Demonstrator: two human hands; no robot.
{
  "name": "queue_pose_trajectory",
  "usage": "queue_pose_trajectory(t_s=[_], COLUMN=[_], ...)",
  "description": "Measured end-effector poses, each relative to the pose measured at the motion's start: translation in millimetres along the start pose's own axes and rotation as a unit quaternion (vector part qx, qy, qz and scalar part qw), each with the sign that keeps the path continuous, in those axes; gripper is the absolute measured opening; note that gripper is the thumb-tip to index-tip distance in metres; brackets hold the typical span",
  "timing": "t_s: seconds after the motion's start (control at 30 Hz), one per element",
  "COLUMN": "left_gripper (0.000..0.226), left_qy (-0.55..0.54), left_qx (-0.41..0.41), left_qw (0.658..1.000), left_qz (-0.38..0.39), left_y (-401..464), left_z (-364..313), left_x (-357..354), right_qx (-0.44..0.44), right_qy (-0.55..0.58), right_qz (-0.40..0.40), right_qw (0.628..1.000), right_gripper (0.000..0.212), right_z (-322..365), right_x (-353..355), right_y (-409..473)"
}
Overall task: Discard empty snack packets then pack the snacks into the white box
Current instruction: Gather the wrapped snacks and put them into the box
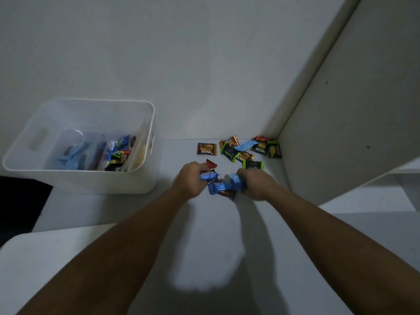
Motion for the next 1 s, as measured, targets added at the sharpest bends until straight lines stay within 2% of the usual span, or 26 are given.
queue_pose_trajectory(t_s=[0.2,0.43,0.67,0.73,0.8,0.9,1.0], left_gripper=[0.033,0.025,0.015,0.021,0.039,0.060,0.061], left_qy=[-0.010,-0.017,-0.030,-0.043,-0.085,-0.113,-0.051], left_qx=[-0.005,0.081,0.192,0.197,0.187,0.185,0.205], left_qw=[0.997,0.985,0.971,0.971,0.974,0.973,0.972], left_qz=[-0.079,-0.153,-0.139,-0.131,-0.094,-0.079,-0.104], left_y=[4.9,-9.8,-32.6,-36.1,-39.1,-40.3,-37.4], left_z=[-16.0,34.4,106.9,119.3,125.5,138.7,153.2], left_x=[82.0,177.5,223.7,225.5,224.2,224.9,226.9], right_qx=[0.045,0.135,0.158,0.143,0.133,0.101,0.078], right_qy=[0.038,0.049,0.006,0.016,0.036,0.055,0.076], right_qz=[-0.072,-0.128,-0.103,-0.095,-0.098,-0.118,-0.140], right_qw=[0.996,0.981,0.982,0.985,0.986,0.986,0.984], right_gripper=[0.052,0.049,0.047,0.033,0.026,0.033,0.045], right_z=[58.1,166.0,266.0,284.5,297.1,304.9,299.0], right_x=[83.2,137.4,136.7,130.6,125.7,120.8,114.9], right_y=[18.0,50.8,96.3,108.5,118.0,128.2,138.4])
Point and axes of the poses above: each hand's wrist, its own y-axis towards the middle knuckle, its own x-axis out of the back of the hand, z = x × y, the point moved 2 cm from there along y, towards the middle knuckle, and after that the axes turned 4 degrees about x, right-handed, at the moved point
